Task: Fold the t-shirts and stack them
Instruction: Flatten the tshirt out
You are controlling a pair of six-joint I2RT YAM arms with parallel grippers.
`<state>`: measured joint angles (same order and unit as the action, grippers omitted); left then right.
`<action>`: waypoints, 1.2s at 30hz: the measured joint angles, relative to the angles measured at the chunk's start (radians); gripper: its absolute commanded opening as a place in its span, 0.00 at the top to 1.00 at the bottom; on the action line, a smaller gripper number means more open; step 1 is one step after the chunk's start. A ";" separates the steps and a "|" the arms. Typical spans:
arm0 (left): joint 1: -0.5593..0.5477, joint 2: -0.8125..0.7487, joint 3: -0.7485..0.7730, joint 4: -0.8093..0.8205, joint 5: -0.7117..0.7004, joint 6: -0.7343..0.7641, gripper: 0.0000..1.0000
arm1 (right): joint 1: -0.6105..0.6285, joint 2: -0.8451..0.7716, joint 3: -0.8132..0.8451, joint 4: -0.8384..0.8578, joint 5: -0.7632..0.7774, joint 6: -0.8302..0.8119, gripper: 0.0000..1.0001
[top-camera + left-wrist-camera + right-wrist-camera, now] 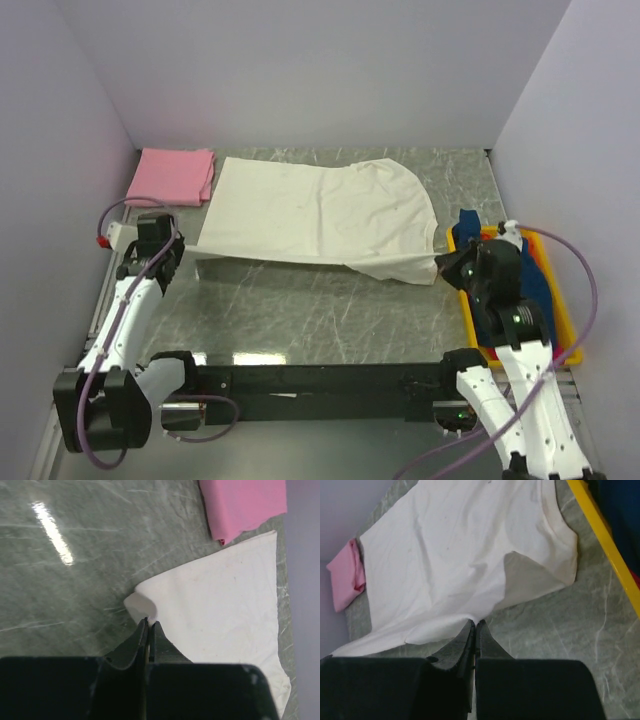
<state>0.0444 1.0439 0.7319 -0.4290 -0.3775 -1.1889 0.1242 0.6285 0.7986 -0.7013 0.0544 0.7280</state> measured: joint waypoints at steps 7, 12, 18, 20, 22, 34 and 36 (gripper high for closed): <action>0.050 -0.148 -0.026 -0.077 0.016 0.028 0.99 | 0.000 -0.196 0.006 -0.159 -0.049 0.042 1.00; 0.053 -0.197 0.006 -0.053 0.050 0.063 0.99 | 0.000 -0.120 0.090 -0.134 -0.056 0.035 1.00; 0.052 0.203 0.230 0.126 0.159 0.089 0.99 | 0.000 0.449 0.357 0.095 -0.063 -0.037 1.00; 0.050 0.460 0.423 0.171 0.225 0.117 0.99 | 0.000 0.711 0.554 0.158 -0.076 -0.073 1.00; 0.048 0.687 0.642 0.191 0.285 0.145 0.99 | 0.000 0.957 0.785 0.185 -0.080 -0.111 1.00; 0.053 0.985 1.388 0.429 0.507 0.262 0.99 | 0.000 1.087 1.208 0.433 -0.003 -0.298 1.00; 0.064 0.917 1.382 0.503 0.519 0.263 0.99 | 0.000 0.969 1.192 0.504 0.018 -0.312 1.00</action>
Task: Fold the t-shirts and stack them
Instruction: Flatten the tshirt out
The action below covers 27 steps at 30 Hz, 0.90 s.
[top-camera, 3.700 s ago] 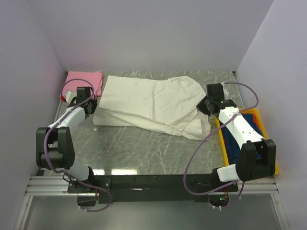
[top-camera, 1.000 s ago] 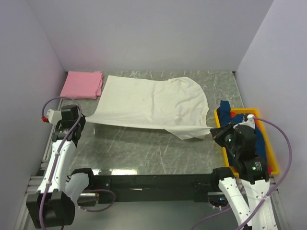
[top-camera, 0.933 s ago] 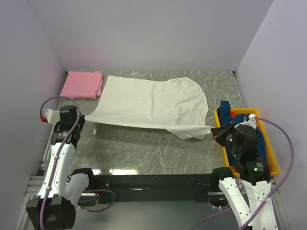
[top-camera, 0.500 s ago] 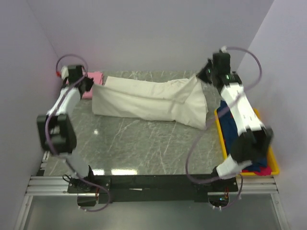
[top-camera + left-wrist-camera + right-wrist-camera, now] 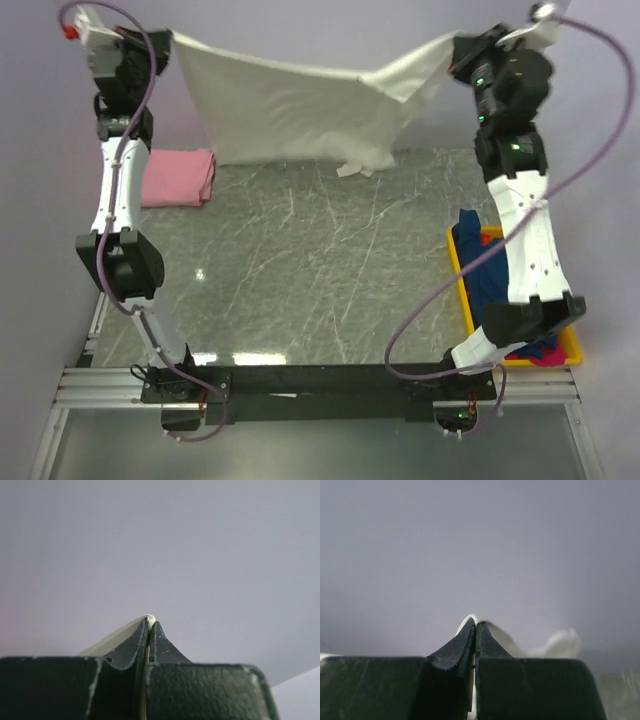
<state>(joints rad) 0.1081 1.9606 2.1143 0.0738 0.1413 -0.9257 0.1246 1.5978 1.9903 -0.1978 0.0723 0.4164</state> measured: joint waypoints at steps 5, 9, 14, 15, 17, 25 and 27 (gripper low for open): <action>0.036 -0.114 -0.105 0.192 0.030 -0.015 0.99 | 0.000 -0.062 0.042 0.157 0.015 -0.010 1.00; 0.046 -0.164 -0.353 0.276 0.030 -0.031 0.99 | 0.000 -0.109 -0.182 0.212 0.014 0.013 1.00; 0.045 -0.169 -0.714 0.276 0.024 -0.053 0.99 | -0.001 -0.109 -0.588 0.145 0.012 0.075 1.00; 0.045 -0.178 -0.801 0.271 0.019 -0.064 0.99 | 0.000 -0.113 -0.678 0.120 0.008 0.091 1.00; 0.045 -0.210 -0.941 0.255 0.011 -0.084 0.99 | 0.000 -0.127 -0.814 0.067 -0.005 0.119 1.00; 0.052 -0.540 -1.286 0.212 -0.061 -0.162 0.99 | 0.000 -0.494 -1.077 -0.082 -0.013 0.193 1.00; 0.052 -0.658 -1.310 0.201 -0.071 -0.163 0.99 | 0.000 -0.600 -1.051 -0.092 -0.010 0.192 1.00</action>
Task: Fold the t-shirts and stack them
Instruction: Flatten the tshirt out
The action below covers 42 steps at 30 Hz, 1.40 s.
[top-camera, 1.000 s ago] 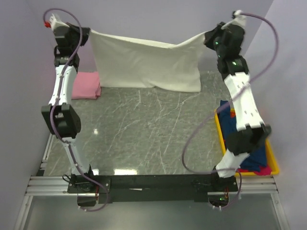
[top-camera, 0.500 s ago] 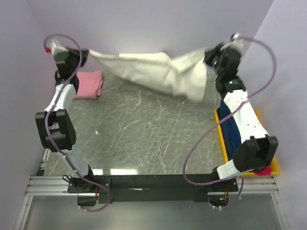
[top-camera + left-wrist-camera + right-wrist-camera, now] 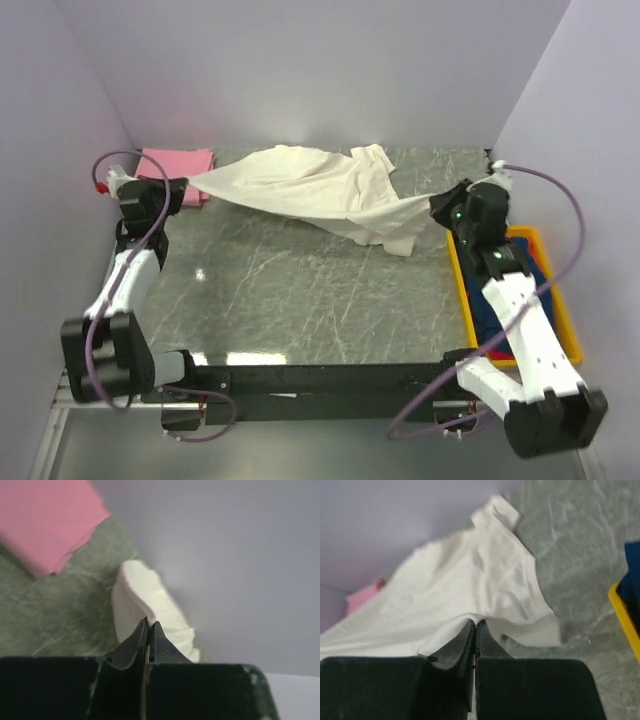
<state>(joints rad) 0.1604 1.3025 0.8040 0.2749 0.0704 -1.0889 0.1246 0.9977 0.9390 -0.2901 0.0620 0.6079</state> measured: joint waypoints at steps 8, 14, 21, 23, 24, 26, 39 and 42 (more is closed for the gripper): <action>0.000 -0.438 0.168 -0.187 -0.026 0.102 0.99 | 0.000 -0.268 0.314 -0.132 0.024 -0.051 1.00; 0.000 -0.578 0.407 -0.287 -0.031 0.144 0.99 | 0.000 -0.381 0.568 -0.201 0.025 -0.075 1.00; 0.000 -0.556 0.533 -0.341 -0.033 0.160 0.99 | 0.000 -0.362 0.780 -0.215 0.024 -0.105 1.00; 0.000 -0.520 0.541 -0.337 -0.030 0.160 0.99 | 0.000 -0.330 0.798 -0.200 0.024 -0.112 1.00; 0.000 -0.500 0.541 -0.333 -0.028 0.159 0.99 | 0.000 -0.309 0.801 -0.190 0.024 -0.115 1.00; 0.000 -0.444 0.541 -0.315 -0.019 0.156 0.99 | 0.000 -0.245 0.801 -0.166 0.020 -0.121 1.00; 0.002 0.231 0.664 -0.076 0.049 0.122 0.99 | 0.000 0.569 0.978 -0.007 -0.052 -0.161 1.00; 0.002 0.432 0.822 -0.055 0.085 0.119 0.99 | 0.000 0.822 1.241 -0.049 -0.055 -0.165 1.00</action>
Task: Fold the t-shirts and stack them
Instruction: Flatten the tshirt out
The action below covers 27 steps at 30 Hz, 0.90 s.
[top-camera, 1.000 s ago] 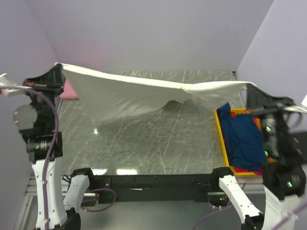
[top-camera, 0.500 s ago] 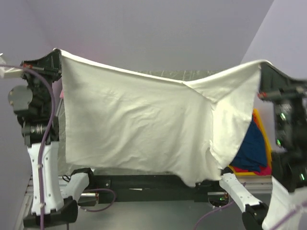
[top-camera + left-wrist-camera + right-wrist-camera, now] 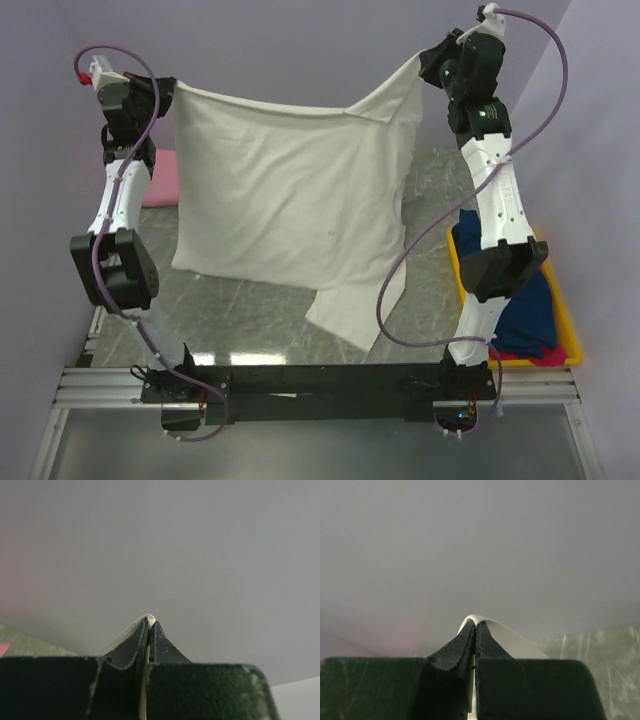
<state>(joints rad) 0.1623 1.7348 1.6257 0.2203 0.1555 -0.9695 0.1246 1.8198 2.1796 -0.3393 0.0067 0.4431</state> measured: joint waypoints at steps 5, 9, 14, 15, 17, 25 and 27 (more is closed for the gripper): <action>0.002 0.208 0.257 -0.009 0.058 0.005 0.99 | 0.000 0.152 0.237 0.000 0.012 -0.010 1.00; 0.017 0.241 0.373 0.010 0.105 -0.004 0.99 | 0.000 0.081 0.204 0.085 0.048 -0.023 1.00; 0.068 0.203 0.331 0.115 0.145 -0.045 0.99 | 0.000 -0.076 0.074 0.150 0.074 -0.038 1.00; 0.079 0.177 0.282 0.136 0.148 -0.051 0.99 | 0.001 -0.124 0.012 0.172 0.076 -0.040 1.00; 0.090 0.136 0.187 0.158 0.154 -0.065 0.99 | 0.001 -0.201 -0.098 0.180 0.080 -0.039 1.00; 0.096 -0.072 -0.324 0.195 0.149 -0.101 0.99 | 0.002 -0.510 -0.737 0.215 0.082 0.027 1.00; 0.098 -0.128 -0.457 0.184 0.131 -0.111 0.99 | 0.002 -0.582 -0.910 0.195 0.079 0.055 1.00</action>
<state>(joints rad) 0.2604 1.6066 1.1690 0.4046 0.2867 -1.0805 0.1265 1.2377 1.2697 -0.1440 0.0853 0.4976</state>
